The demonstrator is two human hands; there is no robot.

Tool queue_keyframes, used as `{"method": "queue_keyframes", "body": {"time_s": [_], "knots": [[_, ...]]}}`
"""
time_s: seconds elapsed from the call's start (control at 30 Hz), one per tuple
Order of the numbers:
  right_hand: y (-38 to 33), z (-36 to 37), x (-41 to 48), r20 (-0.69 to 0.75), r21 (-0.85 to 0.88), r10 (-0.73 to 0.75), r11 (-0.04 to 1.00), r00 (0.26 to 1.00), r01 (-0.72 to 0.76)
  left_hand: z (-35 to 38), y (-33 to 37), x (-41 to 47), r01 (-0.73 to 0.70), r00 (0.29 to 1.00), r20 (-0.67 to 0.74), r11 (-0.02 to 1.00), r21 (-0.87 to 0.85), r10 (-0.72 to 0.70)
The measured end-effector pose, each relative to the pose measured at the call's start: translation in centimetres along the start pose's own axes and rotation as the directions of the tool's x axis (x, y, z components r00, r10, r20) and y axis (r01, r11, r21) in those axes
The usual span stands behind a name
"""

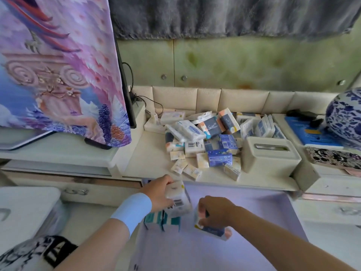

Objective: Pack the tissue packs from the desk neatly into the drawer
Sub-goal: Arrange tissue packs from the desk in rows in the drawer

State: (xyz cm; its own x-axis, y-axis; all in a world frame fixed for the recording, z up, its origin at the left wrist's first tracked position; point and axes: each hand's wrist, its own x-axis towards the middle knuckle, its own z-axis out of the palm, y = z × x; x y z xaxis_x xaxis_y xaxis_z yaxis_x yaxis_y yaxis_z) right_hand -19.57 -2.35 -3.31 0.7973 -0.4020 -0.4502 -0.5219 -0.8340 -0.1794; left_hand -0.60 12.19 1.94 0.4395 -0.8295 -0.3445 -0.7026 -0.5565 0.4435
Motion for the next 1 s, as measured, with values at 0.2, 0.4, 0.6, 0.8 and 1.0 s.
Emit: {"method": "queue_keyframes", "body": {"time_s": [0.2,0.4,0.6,0.8,1.0], "knots": [[0.7,4.8,0.7,0.029,0.058,0.026,0.998,0.999,-0.027,1.0,-0.2,-0.4,-0.044,0.999,0.016,0.998,-0.049,0.045],[1.1,0.6,1.0,-0.063,0.481,0.077,0.876,0.995,-0.038,2.0,0.3,0.1,-0.028,0.999,0.030,0.972,-0.232,0.036],[2.6,-2.0,-1.4,0.143,0.810,-0.029,0.578,0.989,-0.100,4.7,1.8,1.4,-0.046,0.998,0.018,0.914,-0.402,0.059],[4.4,1.1,-2.4,-0.352,0.447,0.122,0.893,0.928,0.052,6.3,4.2,2.4,0.164,0.978,0.203,0.743,-0.649,-0.038],[4.7,3.8,-3.4,-0.649,-0.049,-0.322,0.922,0.689,0.384,6.3,3.3,3.8,0.435,0.893,0.431,0.490,-0.755,-0.129]]}}
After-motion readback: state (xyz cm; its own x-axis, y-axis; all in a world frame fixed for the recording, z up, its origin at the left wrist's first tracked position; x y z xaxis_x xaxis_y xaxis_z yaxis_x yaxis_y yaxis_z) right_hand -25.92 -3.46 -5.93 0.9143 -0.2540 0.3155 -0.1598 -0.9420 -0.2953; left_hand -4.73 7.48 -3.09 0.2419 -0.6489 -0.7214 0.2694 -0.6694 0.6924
